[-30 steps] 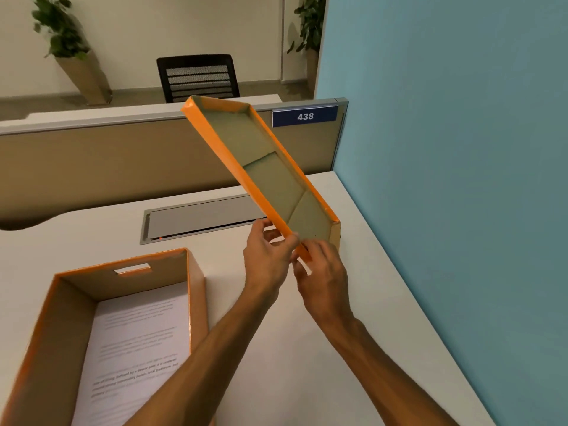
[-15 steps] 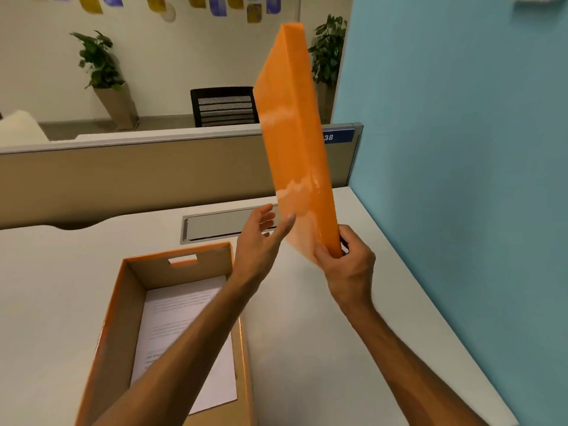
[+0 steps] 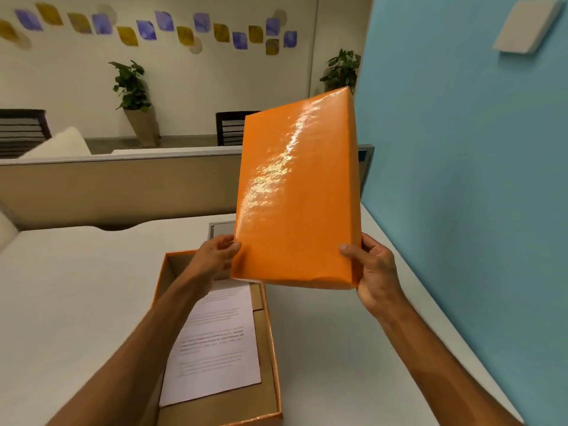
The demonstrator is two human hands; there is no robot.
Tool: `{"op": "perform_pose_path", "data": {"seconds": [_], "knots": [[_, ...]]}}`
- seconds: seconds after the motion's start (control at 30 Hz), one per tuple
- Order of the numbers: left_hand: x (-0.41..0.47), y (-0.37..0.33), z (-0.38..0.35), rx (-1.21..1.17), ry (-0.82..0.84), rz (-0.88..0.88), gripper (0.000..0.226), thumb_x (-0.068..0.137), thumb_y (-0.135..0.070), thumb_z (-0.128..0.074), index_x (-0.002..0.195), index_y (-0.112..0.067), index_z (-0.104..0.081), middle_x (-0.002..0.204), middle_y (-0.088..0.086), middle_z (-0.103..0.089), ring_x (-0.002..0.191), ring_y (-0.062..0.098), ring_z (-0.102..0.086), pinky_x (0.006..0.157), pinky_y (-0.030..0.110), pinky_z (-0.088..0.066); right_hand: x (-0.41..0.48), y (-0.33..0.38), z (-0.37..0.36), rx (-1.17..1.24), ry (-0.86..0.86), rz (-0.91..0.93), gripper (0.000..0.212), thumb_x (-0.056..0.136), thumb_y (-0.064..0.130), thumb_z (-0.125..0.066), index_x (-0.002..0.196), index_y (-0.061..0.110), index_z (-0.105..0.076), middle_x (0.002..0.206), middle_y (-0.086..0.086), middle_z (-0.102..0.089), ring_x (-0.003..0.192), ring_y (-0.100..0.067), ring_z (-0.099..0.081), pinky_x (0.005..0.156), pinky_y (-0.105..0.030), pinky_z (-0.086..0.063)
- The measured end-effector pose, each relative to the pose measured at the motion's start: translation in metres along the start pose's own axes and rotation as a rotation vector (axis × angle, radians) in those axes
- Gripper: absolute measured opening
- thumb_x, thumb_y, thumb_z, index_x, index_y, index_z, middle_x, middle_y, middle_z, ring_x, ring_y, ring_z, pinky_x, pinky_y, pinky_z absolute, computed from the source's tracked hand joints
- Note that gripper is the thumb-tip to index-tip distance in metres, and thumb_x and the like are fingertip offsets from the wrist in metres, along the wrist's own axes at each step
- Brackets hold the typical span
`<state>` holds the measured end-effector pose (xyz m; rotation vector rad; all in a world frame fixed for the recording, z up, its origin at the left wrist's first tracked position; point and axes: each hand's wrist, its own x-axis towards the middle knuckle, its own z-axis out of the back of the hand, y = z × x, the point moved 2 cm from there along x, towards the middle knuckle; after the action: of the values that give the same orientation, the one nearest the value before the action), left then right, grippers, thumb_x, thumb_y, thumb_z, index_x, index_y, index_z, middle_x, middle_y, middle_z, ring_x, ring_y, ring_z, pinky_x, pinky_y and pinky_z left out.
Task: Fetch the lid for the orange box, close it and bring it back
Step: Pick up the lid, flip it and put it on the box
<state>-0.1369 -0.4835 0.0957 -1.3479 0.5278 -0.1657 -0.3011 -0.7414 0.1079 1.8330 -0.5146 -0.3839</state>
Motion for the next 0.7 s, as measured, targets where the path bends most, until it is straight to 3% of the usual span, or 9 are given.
{"op": "perform_pose_path", "data": {"seconds": [0.1,0.27,0.4,0.5,0.7], "knots": [[-0.02,0.002,0.013,0.026,-0.017,-0.02,0.037,0.094,-0.026,-0.059,0.129,-0.017,-0.052,0.129,0.009,-0.059,0.116,0.031,-0.058,0.091,0.046,-0.048,-0.005,-0.002,-0.002,0.032,0.068,-0.04,0.049,0.083,0.02,-0.075,0.129,0.025,-0.06,0.117,0.001,-0.074,0.1,-0.027,-0.073,0.075,-0.047,-0.061],[-0.055,0.003,0.023,0.085,-0.125,-0.064,0.046,0.092,-0.026,-0.064,0.134,-0.012,-0.052,0.125,0.009,-0.06,0.105,0.027,-0.06,0.081,0.039,-0.049,-0.016,0.001,0.002,-0.038,0.076,-0.066,0.061,0.073,0.027,-0.081,0.127,0.031,-0.054,0.114,0.002,-0.073,0.096,-0.028,-0.073,0.071,-0.044,-0.062],[-0.086,0.006,0.02,0.119,-0.166,-0.086,0.036,0.092,-0.023,-0.063,0.126,-0.013,-0.056,0.124,0.01,-0.061,0.096,0.02,-0.062,0.074,0.031,-0.05,-0.032,0.001,0.011,-0.225,0.086,-0.008,0.039,0.085,0.038,-0.068,0.121,0.027,-0.058,0.119,0.002,-0.067,0.103,-0.022,-0.067,0.072,-0.036,-0.058],[-0.112,0.012,0.018,0.149,-0.211,-0.082,0.043,0.091,-0.025,-0.065,0.129,-0.01,-0.055,0.126,0.011,-0.06,0.106,0.028,-0.062,0.081,0.037,-0.051,-0.043,-0.001,0.019,-0.281,0.087,-0.038,0.027,0.096,0.038,-0.058,0.118,0.024,-0.063,0.115,-0.001,-0.069,0.1,-0.022,-0.067,0.069,-0.033,-0.056],[-0.164,0.033,0.021,0.16,-0.303,-0.033,0.048,0.09,-0.026,-0.067,0.132,-0.009,-0.052,0.127,0.011,-0.059,0.113,0.033,-0.059,0.091,0.047,-0.051,-0.069,-0.017,0.019,-0.391,0.113,-0.037,0.025,0.087,0.029,-0.071,0.111,0.024,-0.064,0.102,0.009,-0.07,0.09,-0.015,-0.069,0.061,-0.023,-0.055]]}}
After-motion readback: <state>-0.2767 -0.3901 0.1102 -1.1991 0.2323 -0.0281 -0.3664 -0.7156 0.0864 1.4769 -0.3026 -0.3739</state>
